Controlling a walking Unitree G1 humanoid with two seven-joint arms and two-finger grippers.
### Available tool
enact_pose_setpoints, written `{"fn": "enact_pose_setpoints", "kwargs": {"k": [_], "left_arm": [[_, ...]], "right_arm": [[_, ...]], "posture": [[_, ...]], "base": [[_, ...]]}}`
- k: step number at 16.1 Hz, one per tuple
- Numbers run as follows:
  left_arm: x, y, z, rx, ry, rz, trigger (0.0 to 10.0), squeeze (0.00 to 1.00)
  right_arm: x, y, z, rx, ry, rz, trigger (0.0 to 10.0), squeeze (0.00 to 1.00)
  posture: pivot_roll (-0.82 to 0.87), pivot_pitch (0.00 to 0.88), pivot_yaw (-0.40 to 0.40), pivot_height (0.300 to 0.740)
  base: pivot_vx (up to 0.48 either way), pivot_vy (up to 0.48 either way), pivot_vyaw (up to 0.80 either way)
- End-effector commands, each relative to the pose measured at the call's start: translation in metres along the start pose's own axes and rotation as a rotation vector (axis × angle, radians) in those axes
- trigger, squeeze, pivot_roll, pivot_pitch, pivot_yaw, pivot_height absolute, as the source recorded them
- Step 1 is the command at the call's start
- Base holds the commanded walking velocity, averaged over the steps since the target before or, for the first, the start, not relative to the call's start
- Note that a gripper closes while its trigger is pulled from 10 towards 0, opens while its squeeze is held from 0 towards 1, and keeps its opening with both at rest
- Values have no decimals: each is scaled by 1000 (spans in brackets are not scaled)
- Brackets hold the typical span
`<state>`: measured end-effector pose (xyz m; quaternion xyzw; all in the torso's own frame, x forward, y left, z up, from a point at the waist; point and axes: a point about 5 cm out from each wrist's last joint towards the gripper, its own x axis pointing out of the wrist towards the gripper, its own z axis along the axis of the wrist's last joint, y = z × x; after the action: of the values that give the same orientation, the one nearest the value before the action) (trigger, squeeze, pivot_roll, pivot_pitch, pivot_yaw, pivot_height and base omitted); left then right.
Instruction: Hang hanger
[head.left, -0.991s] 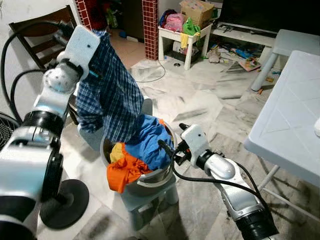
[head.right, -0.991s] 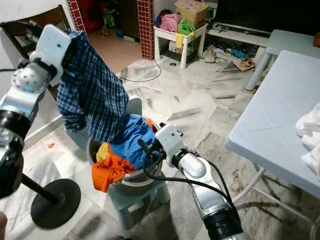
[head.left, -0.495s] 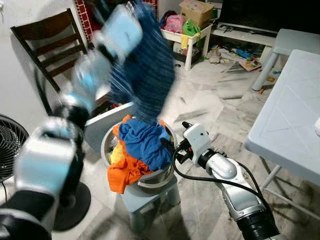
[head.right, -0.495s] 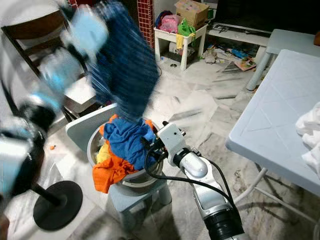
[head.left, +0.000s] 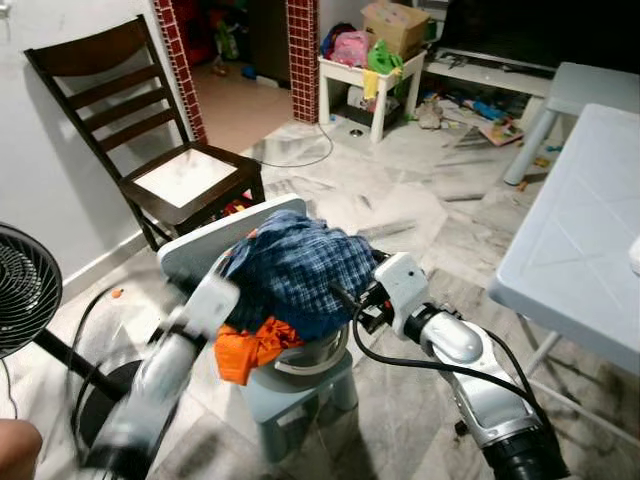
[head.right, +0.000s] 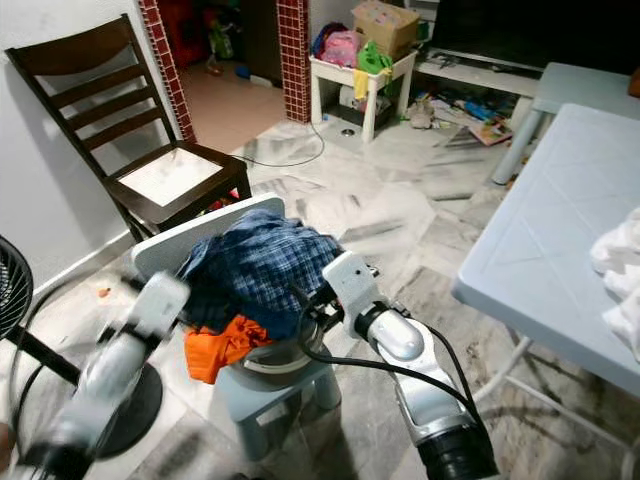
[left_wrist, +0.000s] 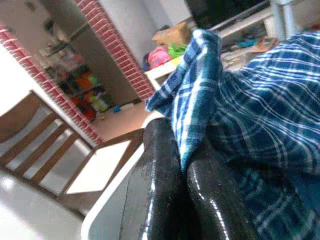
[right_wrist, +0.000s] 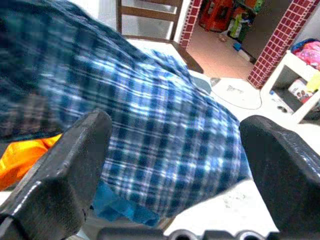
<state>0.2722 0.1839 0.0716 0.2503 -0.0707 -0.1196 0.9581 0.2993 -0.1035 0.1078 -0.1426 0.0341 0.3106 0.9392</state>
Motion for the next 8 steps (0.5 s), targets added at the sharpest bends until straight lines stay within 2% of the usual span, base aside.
{"fn": "enact_pose_setpoints", "kwargs": {"k": [1,2,3,5,7,8], "left_arm": [[-8,10,2,27,13,49,0,0],[-27,12,-5,46,61,83,0,0],[-56,14,-18,56,165,140,0,0],[-82,9,-32,72,265,144,0,0],[-95,7,-40,62,354,159,0,0],[-96,10,-43,57,380,180,0,0]], "right_arm": [[1,-3,4,2,-9,-3,10000,0],[2,-1,4,3,-10,4,10000,0],[3,2,3,2,-9,16,10000,0],[4,3,3,-2,-8,22,10000,0],[4,1,3,-4,-5,23,10000,0],[4,1,3,-7,-5,23,10000,0]], "posture": [[-4,32,16,740],[11,33,12,740],[14,33,10,740],[15,34,9,740],[18,34,9,740],[18,32,8,740]], "base": [[0,0,0],[0,0,0],[0,0,0],[0,0,0],[0,0,0],[0,0,0]]}}
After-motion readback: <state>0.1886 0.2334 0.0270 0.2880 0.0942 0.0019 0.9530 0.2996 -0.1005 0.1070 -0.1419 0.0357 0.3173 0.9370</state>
